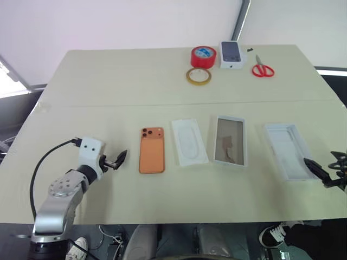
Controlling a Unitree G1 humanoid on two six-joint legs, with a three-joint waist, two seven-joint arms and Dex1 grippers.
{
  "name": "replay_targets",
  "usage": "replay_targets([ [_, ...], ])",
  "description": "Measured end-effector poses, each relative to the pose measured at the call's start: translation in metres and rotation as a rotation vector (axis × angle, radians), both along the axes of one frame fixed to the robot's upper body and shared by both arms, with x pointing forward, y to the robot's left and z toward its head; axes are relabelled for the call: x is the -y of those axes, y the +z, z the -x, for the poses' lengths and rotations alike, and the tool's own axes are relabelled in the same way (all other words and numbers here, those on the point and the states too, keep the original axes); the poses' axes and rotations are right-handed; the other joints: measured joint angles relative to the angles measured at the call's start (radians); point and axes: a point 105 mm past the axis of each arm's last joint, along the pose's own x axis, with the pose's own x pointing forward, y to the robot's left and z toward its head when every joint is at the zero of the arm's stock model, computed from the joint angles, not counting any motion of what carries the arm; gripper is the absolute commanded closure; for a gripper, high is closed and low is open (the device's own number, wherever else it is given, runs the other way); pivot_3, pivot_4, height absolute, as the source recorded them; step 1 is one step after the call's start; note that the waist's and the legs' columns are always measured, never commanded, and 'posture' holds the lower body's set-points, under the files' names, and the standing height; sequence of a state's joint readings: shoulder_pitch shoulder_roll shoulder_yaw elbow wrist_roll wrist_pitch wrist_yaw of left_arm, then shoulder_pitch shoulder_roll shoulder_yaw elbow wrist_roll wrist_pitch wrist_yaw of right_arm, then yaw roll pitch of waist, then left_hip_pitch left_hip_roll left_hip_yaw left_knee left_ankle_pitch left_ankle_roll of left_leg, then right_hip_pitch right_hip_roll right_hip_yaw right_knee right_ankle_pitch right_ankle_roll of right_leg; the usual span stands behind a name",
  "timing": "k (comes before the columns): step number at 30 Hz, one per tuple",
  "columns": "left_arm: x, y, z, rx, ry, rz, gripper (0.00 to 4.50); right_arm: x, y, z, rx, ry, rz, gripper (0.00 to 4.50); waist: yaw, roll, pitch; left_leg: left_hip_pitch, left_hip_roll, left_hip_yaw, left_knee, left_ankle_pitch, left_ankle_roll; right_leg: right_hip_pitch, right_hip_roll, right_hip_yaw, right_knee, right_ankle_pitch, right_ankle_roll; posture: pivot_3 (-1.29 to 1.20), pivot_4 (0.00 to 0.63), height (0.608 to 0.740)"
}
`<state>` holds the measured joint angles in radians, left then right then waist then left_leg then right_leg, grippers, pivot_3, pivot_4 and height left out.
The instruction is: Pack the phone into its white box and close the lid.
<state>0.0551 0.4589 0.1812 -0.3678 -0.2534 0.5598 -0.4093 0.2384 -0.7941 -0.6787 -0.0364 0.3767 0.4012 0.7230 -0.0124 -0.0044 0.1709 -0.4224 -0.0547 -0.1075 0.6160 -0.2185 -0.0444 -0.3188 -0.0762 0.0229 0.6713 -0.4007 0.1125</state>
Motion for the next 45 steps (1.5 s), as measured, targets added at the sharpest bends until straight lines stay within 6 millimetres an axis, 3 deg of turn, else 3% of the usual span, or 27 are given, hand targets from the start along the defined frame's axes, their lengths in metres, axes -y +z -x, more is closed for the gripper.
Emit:
replay_targets([
  [10,0.005,0.009,-0.001,0.030,-0.012,0.003,0.04,-0.006,0.004,-0.009,0.023,0.025,-0.003,0.00,-0.002,0.000,0.000,0.000,0.000,0.000,0.000,0.000,0.000,0.000,0.000,0.000,0.000,0.000,0.000,0.00,0.150,0.740],
  [18,0.002,0.006,0.002,0.018,0.008,0.004,0.04,-0.028,0.008,-0.029,0.040,0.112,-0.022,0.00,-0.001,0.000,0.000,0.000,0.000,0.000,0.000,0.000,0.000,0.000,0.000,0.000,0.000,0.000,0.000,0.00,0.150,0.740],
  [25,0.009,0.013,0.002,0.040,-0.015,0.036,0.04,-0.093,0.024,-0.047,0.052,0.354,-0.079,0.00,0.000,0.000,0.000,0.000,0.000,0.000,0.000,0.000,0.000,0.000,0.000,0.000,0.000,0.000,0.000,0.00,0.150,0.740],
  [30,0.030,0.024,-0.003,0.057,-0.109,0.063,0.04,-0.143,0.030,-0.048,0.042,0.520,-0.100,0.00,0.001,0.000,0.000,-0.001,0.000,-0.001,0.001,0.000,0.000,0.000,0.000,0.000,0.000,0.000,0.000,0.00,0.150,0.740],
  [36,0.088,0.043,0.007,0.023,-0.313,0.267,0.04,-0.198,0.023,-0.039,-0.027,0.727,-0.138,0.00,0.002,0.000,0.000,-0.002,0.000,-0.001,0.004,0.000,0.000,0.000,0.000,-0.001,0.000,0.000,0.000,0.00,0.150,0.740],
  [40,0.112,0.043,0.010,-0.069,-0.337,0.359,0.04,-0.206,0.016,-0.039,-0.051,0.753,-0.127,0.00,0.001,-0.001,0.000,-0.002,0.000,-0.002,0.005,0.000,0.000,0.000,0.001,-0.001,0.002,0.000,0.000,0.00,0.150,0.740],
  [45,0.122,0.034,0.006,-0.190,-0.282,0.379,0.04,-0.204,0.017,-0.040,-0.049,0.751,-0.112,0.00,0.000,-0.001,0.000,-0.003,0.000,-0.002,0.006,0.000,0.000,0.000,0.001,-0.001,0.002,0.000,0.000,0.00,0.150,0.740],
])
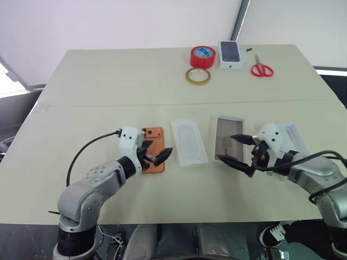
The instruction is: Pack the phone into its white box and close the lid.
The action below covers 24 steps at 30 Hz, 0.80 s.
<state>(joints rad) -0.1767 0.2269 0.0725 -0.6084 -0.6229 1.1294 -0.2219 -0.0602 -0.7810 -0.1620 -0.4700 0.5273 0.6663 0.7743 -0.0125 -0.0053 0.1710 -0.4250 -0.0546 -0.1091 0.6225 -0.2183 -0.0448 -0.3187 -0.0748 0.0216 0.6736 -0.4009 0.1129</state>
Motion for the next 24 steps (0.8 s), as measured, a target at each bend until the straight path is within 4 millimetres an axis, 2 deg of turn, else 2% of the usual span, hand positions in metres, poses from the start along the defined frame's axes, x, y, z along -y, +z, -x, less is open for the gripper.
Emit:
replay_targets([
  [8,0.030,0.011,-0.007,-0.114,-0.002,0.115,0.04,0.002,0.001,-0.002,0.022,0.005,0.009,0.00,0.001,-0.002,0.001,-0.002,0.000,0.001,0.004,0.000,0.000,0.000,0.000,0.000,0.001,-0.001,0.001,0.00,0.150,0.740],
  [13,0.033,-0.004,-0.011,-0.230,0.018,0.095,0.04,0.004,-0.001,-0.002,0.024,-0.004,0.020,0.00,0.001,-0.002,0.001,-0.002,0.000,0.001,0.005,0.000,0.000,0.000,0.000,0.000,0.001,-0.001,0.001,0.00,0.150,0.740],
  [24,0.060,-0.009,-0.019,-0.354,-0.017,0.185,0.04,0.004,0.000,-0.001,0.032,-0.014,0.025,0.00,0.002,-0.003,0.001,-0.002,0.000,0.001,0.006,0.000,0.000,0.001,0.000,0.000,0.001,-0.001,0.001,0.00,0.150,0.740],
])
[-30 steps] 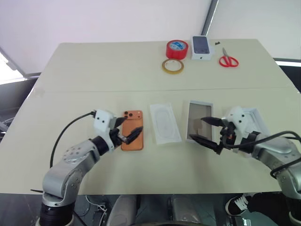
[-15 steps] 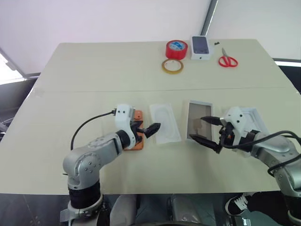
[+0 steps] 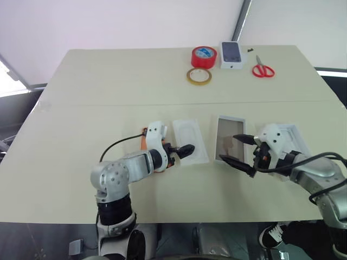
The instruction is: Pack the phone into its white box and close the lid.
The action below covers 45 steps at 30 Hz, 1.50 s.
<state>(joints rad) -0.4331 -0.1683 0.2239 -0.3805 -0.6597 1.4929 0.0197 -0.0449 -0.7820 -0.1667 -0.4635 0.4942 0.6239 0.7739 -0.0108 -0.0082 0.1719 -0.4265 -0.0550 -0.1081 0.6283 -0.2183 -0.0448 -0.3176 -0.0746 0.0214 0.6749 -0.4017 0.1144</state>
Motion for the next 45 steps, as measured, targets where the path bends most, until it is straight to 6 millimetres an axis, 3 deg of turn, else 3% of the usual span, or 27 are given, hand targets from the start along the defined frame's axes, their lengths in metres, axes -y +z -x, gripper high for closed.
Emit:
replay_targets([
  [1,0.001,0.000,-0.002,-0.002,0.004,0.004,0.04,0.000,0.000,0.000,0.001,0.000,0.001,0.00,0.000,0.000,0.000,0.000,0.000,0.000,0.000,0.000,0.000,0.000,0.000,0.000,0.000,0.000,0.000,0.00,0.150,0.740],
  [4,0.003,-0.003,-0.007,-0.015,0.015,0.019,0.92,-0.001,0.000,0.000,0.003,0.001,0.003,0.00,0.003,0.000,0.000,0.000,0.000,0.000,0.001,0.000,0.000,0.001,0.000,0.000,0.000,0.000,0.000,0.00,0.150,0.740],
  [11,-0.005,-0.011,-0.016,-0.075,0.080,0.046,4.46,0.001,-0.002,0.000,0.002,-0.006,0.018,0.00,0.001,-0.002,0.001,0.000,0.000,0.000,0.000,0.000,0.000,0.000,-0.001,0.000,0.000,0.000,0.001,0.00,0.150,0.740],
  [16,-0.007,-0.010,-0.016,-0.074,0.084,0.065,4.46,0.000,-0.005,0.004,-0.032,0.034,0.059,0.00,0.001,-0.002,0.001,0.000,0.000,0.000,0.001,0.000,0.000,0.000,-0.001,0.000,0.000,0.000,0.001,0.00,0.150,0.740],
  [21,-0.016,-0.003,-0.022,-0.058,0.123,0.120,4.46,-0.001,-0.021,0.011,-0.106,0.119,0.204,0.00,0.000,-0.002,0.001,0.000,0.000,0.000,0.001,0.000,0.000,0.000,-0.001,0.000,0.000,0.000,0.001,0.00,0.150,0.740],
  [25,-0.022,0.002,-0.025,-0.039,0.153,0.154,4.46,0.000,-0.030,-0.001,-0.105,0.127,0.269,0.00,0.000,-0.003,0.001,-0.001,0.000,0.000,0.001,0.000,0.000,0.000,-0.001,0.000,0.000,0.000,0.001,0.00,0.150,0.740],
  [27,-0.026,0.006,-0.026,-0.026,0.167,0.174,4.50,0.003,-0.034,-0.005,-0.106,0.134,0.296,0.52,0.001,-0.003,0.001,-0.001,0.000,0.000,0.001,0.000,0.000,0.000,-0.001,0.000,0.000,0.000,0.001,0.00,0.150,0.740],
  [29,-0.030,0.010,-0.026,-0.014,0.179,0.187,4.50,0.003,-0.041,-0.006,-0.117,0.151,0.320,1.33,0.004,-0.004,0.001,-0.001,0.000,0.000,0.001,0.000,0.000,0.000,-0.001,0.000,0.000,0.000,0.001,0.00,0.150,0.740],
  [35,-0.042,0.021,-0.027,0.007,0.216,0.212,4.50,-0.005,-0.044,0.000,-0.111,0.263,0.351,4.43,0.001,-0.004,0.002,-0.001,0.000,0.000,0.001,0.000,0.000,0.000,-0.001,0.000,0.000,0.000,0.001,0.00,0.150,0.740],
  [45,-0.052,0.049,-0.029,0.065,0.227,0.283,4.50,-0.058,-0.040,0.015,0.017,0.531,0.384,4.43,0.001,-0.007,0.002,-0.001,-0.001,0.000,0.002,0.000,0.000,0.000,-0.001,-0.001,0.000,0.000,0.001,0.00,0.150,0.740],
])
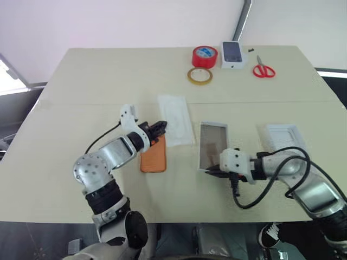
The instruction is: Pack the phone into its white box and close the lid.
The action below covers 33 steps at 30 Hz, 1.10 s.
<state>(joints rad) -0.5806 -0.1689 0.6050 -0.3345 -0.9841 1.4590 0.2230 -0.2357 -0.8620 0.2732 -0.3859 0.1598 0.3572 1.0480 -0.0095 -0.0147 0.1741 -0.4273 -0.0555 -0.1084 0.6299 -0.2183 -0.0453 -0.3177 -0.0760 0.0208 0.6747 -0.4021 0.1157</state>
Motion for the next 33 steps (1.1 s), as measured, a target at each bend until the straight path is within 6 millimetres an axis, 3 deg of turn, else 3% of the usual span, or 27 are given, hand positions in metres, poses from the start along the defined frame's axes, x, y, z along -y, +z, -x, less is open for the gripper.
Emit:
replay_targets([
  [3,0.002,0.013,-0.001,0.030,-0.011,0.024,4.50,-0.025,0.003,-0.014,0.097,0.092,0.011,4.43,-0.005,-0.001,0.000,0.000,0.000,0.000,0.000,0.000,0.000,-0.001,0.000,0.000,0.001,0.000,0.000,0.00,0.150,0.740],
  [6,0.006,0.023,0.000,0.054,-0.026,0.039,4.50,-0.028,0.002,-0.028,0.154,0.111,0.051,4.43,0.004,-0.002,0.000,0.000,0.000,0.000,0.000,0.000,0.000,0.000,-0.001,0.000,0.000,0.000,0.001,0.00,0.150,0.740],
  [9,0.008,0.024,0.000,0.045,-0.025,0.054,4.50,-0.025,0.002,-0.037,0.175,0.113,0.071,3.52,0.007,-0.004,0.001,-0.001,-0.001,0.000,0.001,0.000,0.000,0.000,-0.002,0.000,0.000,0.000,0.001,0.00,0.150,0.740],
  [14,0.017,0.021,0.004,0.026,-0.052,0.048,4.50,-0.018,0.007,-0.040,0.177,0.088,0.067,0.98,0.007,-0.004,0.001,0.000,-0.001,0.000,0.001,0.000,0.000,0.000,-0.002,0.000,0.000,0.000,0.001,0.00,0.150,0.740],
  [22,0.021,-0.003,0.011,-0.055,-0.090,-0.062,4.50,0.035,0.037,-0.030,0.097,-0.122,0.027,0.98,0.019,-0.004,0.001,0.000,-0.001,0.001,0.001,0.000,0.000,-0.001,-0.002,0.001,0.000,0.000,0.001,0.00,0.150,0.740],
  [33,0.041,-0.022,0.016,-0.143,-0.156,-0.127,4.50,0.062,0.041,-0.030,0.088,-0.292,-0.044,0.98,0.019,-0.004,0.001,0.000,-0.001,0.002,0.001,0.000,0.000,-0.001,-0.002,0.002,0.001,0.000,0.001,0.00,0.150,0.740],
])
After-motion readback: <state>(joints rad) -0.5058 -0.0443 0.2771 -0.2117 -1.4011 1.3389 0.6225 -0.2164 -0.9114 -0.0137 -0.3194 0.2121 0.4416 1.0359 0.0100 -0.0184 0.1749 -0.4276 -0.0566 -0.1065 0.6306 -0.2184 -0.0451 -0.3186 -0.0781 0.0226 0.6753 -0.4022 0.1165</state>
